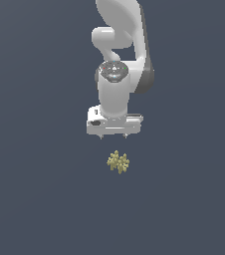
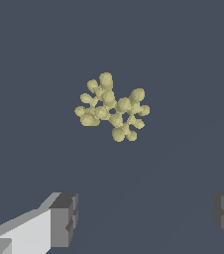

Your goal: Pick up the object and move it to a goal position.

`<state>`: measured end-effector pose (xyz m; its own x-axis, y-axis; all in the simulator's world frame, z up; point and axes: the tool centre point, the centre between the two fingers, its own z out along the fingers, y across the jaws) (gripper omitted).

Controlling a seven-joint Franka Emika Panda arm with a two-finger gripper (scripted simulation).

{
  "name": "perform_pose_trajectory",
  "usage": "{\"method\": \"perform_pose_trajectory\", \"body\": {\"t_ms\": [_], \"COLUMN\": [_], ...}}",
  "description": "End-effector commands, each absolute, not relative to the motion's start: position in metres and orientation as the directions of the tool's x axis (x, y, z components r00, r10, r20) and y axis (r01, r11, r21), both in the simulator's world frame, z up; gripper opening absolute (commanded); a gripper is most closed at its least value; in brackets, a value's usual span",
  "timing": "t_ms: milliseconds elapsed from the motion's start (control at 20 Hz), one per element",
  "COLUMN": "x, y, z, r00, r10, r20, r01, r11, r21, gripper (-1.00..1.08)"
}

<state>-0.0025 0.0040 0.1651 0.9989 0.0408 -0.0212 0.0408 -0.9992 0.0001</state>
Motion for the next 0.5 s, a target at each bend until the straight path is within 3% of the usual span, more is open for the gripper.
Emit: {"method": "perform_pose_trajectory", "body": {"t_ms": [0, 450], "x": [-0.0025, -0.0034], "y": [0.0040, 0.0030], "z": [0.1651, 0.1612], "r00": [0.999, 0.998], "r10": [0.041, 0.055], "r20": [-0.021, -0.024], "r01": [0.041, 0.055], "r11": [-0.999, -0.998], "r21": [0.000, -0.005], "gripper": [1.00, 1.00]}}
